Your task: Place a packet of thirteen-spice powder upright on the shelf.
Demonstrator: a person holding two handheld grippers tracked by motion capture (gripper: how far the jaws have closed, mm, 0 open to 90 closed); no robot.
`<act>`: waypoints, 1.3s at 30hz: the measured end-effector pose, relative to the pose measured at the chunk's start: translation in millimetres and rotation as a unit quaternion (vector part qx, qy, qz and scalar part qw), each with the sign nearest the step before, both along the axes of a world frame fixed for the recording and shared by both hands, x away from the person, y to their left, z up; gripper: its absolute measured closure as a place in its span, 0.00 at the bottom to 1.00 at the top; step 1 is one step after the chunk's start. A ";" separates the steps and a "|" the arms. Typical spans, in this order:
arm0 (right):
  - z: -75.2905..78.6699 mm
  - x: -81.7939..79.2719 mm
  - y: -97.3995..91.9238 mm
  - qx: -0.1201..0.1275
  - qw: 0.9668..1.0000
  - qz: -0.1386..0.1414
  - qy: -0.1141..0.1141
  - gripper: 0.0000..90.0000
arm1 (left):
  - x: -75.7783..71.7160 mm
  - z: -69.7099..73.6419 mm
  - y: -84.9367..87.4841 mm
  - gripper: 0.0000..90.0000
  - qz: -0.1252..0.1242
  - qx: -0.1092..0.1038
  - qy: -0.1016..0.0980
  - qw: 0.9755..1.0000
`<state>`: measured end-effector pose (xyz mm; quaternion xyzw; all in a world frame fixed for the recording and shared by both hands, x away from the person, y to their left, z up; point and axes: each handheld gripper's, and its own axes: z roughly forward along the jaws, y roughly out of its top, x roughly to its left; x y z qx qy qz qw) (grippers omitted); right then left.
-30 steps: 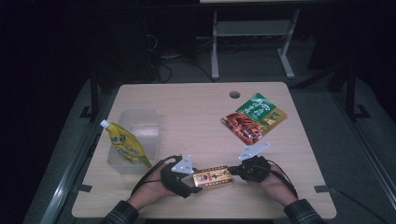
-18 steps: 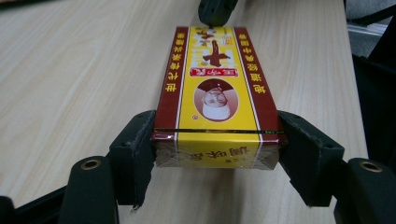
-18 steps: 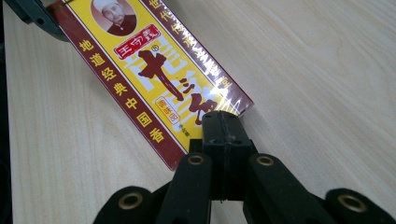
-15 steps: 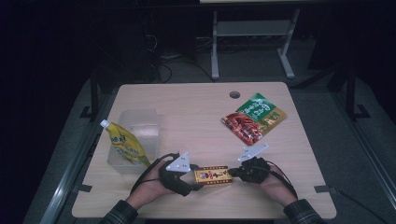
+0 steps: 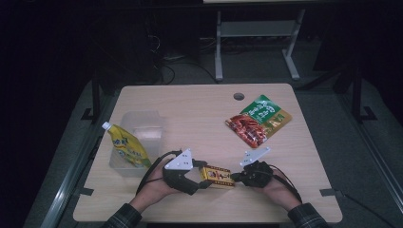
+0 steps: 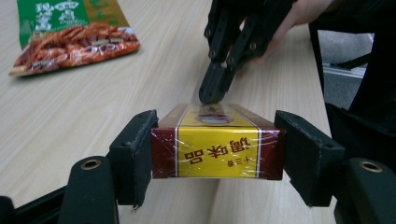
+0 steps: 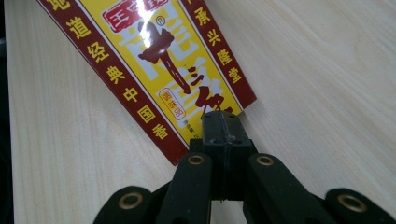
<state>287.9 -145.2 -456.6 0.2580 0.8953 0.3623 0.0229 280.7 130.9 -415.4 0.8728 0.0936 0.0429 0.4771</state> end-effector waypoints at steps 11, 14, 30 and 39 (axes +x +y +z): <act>-1.3 -2.3 3.8 0.003 1.000 0.003 0.003 1.00 | 10.6 11.4 -15.5 0.36 -0.013 -0.030 -0.004 0.999; -2.4 -2.5 5.8 0.002 1.000 0.005 0.001 1.00 | 14.7 13.3 -20.3 0.36 -0.020 -0.040 0.000 0.999; -8.0 -7.6 20.3 -0.001 1.000 0.031 0.005 1.00 | 21.5 15.1 -39.0 0.35 -0.030 -0.059 0.007 0.998; -4.9 -6.6 16.1 0.008 1.000 0.021 0.007 0.90 | 18.3 17.1 -37.1 0.32 -0.021 -0.062 0.008 0.998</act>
